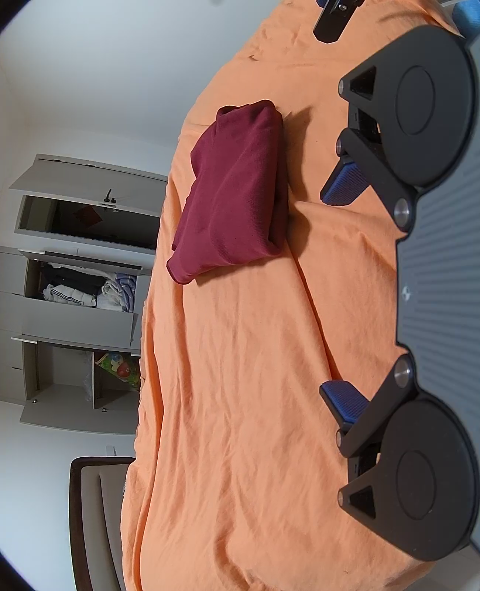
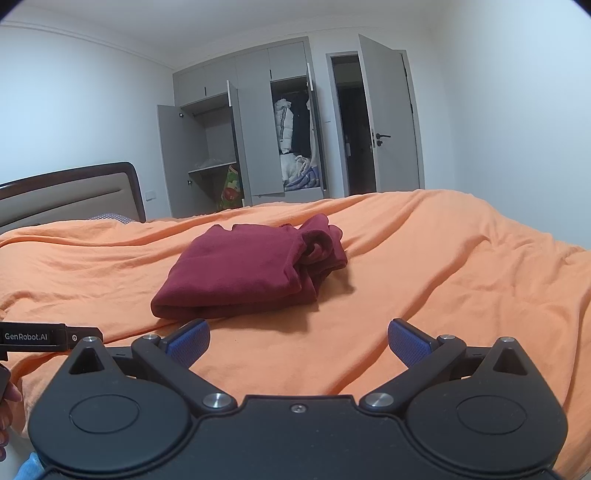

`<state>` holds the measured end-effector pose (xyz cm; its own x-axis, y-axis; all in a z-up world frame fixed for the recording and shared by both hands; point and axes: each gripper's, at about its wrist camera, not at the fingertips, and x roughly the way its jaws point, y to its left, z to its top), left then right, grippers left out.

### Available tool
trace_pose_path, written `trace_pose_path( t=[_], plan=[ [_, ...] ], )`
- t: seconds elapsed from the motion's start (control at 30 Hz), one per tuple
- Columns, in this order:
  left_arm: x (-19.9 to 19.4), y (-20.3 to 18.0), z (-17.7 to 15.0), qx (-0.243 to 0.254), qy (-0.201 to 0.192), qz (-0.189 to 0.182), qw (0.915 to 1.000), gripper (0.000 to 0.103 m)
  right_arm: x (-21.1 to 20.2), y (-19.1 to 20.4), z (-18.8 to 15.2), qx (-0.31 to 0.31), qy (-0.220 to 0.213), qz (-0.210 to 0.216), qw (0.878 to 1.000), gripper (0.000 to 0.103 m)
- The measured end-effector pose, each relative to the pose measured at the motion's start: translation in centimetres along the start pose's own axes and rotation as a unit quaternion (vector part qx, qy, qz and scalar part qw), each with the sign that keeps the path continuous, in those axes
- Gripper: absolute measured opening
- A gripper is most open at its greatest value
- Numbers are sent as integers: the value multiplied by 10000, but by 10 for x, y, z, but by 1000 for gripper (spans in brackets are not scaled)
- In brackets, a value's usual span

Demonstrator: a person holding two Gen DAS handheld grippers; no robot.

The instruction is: Fold small clothes

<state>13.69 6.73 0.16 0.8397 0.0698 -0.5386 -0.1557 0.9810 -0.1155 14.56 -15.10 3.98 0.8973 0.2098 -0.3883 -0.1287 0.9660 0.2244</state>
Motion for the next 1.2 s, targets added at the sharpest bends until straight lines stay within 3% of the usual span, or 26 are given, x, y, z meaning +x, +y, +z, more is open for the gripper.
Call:
trace_pose_path(
  t=[0.97,1.2],
  plan=[
    [14,1,0,-62,289,17,9996,103,11,-1,-5,55,185,-20,9998,102],
    [18,5,3,-274,366,-16,9990,103,16,-3,-7,67,251,-51,9997,102]
  ],
)
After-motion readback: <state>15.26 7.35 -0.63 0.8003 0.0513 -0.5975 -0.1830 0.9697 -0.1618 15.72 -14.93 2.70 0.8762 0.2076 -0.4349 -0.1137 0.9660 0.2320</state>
